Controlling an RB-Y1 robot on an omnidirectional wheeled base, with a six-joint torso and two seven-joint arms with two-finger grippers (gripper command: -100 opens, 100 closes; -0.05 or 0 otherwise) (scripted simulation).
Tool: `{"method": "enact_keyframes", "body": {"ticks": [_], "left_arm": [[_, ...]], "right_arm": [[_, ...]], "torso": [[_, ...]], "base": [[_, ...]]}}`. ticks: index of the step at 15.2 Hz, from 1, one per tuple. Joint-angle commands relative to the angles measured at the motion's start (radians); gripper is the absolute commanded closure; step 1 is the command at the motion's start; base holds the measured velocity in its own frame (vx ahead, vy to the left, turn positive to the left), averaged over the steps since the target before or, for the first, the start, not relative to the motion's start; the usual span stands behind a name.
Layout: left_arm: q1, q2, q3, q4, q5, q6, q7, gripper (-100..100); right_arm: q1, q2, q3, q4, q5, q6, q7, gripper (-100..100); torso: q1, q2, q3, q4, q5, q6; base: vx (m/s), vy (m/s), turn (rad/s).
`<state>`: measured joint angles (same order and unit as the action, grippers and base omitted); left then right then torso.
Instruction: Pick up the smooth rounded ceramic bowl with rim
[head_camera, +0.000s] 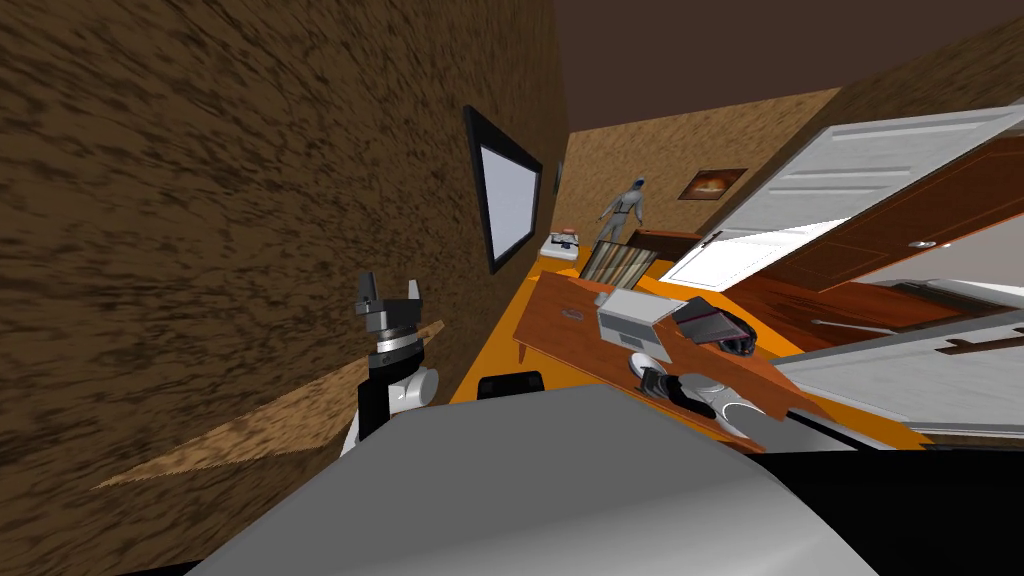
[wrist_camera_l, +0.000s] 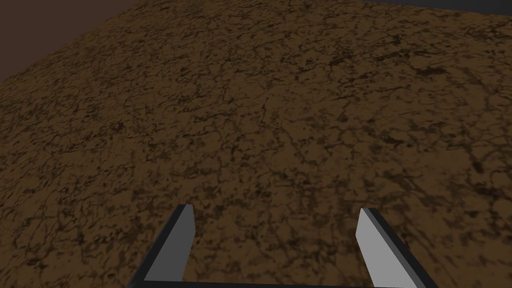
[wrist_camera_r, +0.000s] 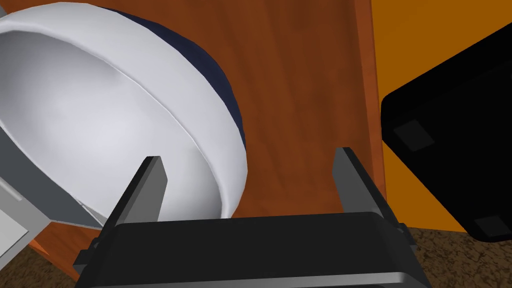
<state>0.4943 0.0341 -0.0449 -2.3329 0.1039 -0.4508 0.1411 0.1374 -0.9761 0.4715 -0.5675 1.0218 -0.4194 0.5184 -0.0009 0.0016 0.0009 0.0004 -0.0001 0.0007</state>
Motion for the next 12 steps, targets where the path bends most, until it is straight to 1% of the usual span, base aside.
{"method": "enact_keyframes", "body": {"ticks": [1, 2, 3, 4, 5, 7, 8, 9, 10, 11, 12], "left_arm": [[0.000, 0.000, 0.000, 0.000, 0.000, 0.000, 0.000, 0], [0.000, 0.000, 0.000, 0.000, 0.000, 0.000, 0.000, 0], [0.000, 0.000, 0.000, 0.000, 0.000, 0.000, 0.000, 0], [0.000, 0.000, 0.000, 0.000, 0.000, 0.000, 0.000, 0], [0.000, 0.000, 0.000, 0.000, 0.000, 0.000, 0.000, 0], [0.000, 0.000, 0.000, 0.000, 0.000, 0.000, 0.000, 0], [0.000, 0.000, 0.000, 0.000, 0.000, 0.000, 0.000, 0], [0.000, 0.000, 0.000, 0.000, 0.000, 0.000, 0.000, 0], [0.000, 0.000, 0.000, 0.000, 0.000, 0.000, 0.000, 0], [0.000, 0.000, 0.000, 0.000, 0.000, 0.000, 0.000, 0], [0.000, 0.000, 0.000, 0.000, 0.000, 0.000, 0.000, 0]], "right_arm": [[0.016, 0.002, -0.025, -0.019, 0.042, 0.004, -0.012, -100], [0.039, 0.017, -0.064, -0.040, 0.069, 0.004, -0.032, -100], [0.039, 0.017, -0.073, -0.040, 0.090, 0.004, -0.032, -100], [0.039, 0.017, -0.073, -0.040, 0.103, 0.004, -0.032, -100], [0.062, 0.031, -0.115, -0.060, 0.132, 0.004, -0.052, -100], [0.062, 0.031, -0.122, -0.060, 0.164, 0.004, -0.052, -100], [0.085, 0.046, -0.166, -0.081, 0.192, 0.004, -0.072, -100], [0.085, 0.046, -0.170, -0.081, 0.214, 0.004, -0.072, -100], [0.085, 0.046, -0.170, -0.081, 0.224, 0.004, -0.072, -100], [0.108, 0.061, -0.211, -0.102, 0.256, 0.004, -0.092, -100], [0.108, 0.061, -0.219, -0.102, 0.277, 0.004, -0.092, -100]], "torso": [[0.000, 0.000, 0.000, 0.000, 0.000, 0.000], [0.000, 0.000, 0.000, 0.000, 0.000, 0.000], [0.000, 0.000, 0.000, 0.000, 0.000, 0.000], [0.000, 0.000, 0.000, 0.000, 0.000, 0.000], [0.000, 0.000, 0.000, 0.000, 0.000, 0.000], [0.000, 0.000, 0.000, 0.000, 0.000, 0.000], [0.000, 0.001, 0.000, 0.000, 0.000, 0.000], [0.000, 0.000, 0.000, 0.000, 0.000, 0.000], [0.000, 0.000, 0.000, 0.000, 0.000, 0.000], [0.001, 0.000, 0.000, 0.000, 0.000, 0.000], [0.001, 0.000, 0.000, 0.000, 0.000, 0.000]], "base": [[0.029, -0.019, -0.004], [0.027, -0.023, -0.013], [0.032, -0.026, -0.016], [0.028, -0.019, -0.004], [0.036, -0.021, -0.012], [0.028, -0.021, -0.010], [0.032, -0.019, -0.012], [0.039, -0.020, -0.017], [0.027, -0.016, -0.006], [0.031, -0.019, -0.011], [0.032, -0.022, -0.015]]}}
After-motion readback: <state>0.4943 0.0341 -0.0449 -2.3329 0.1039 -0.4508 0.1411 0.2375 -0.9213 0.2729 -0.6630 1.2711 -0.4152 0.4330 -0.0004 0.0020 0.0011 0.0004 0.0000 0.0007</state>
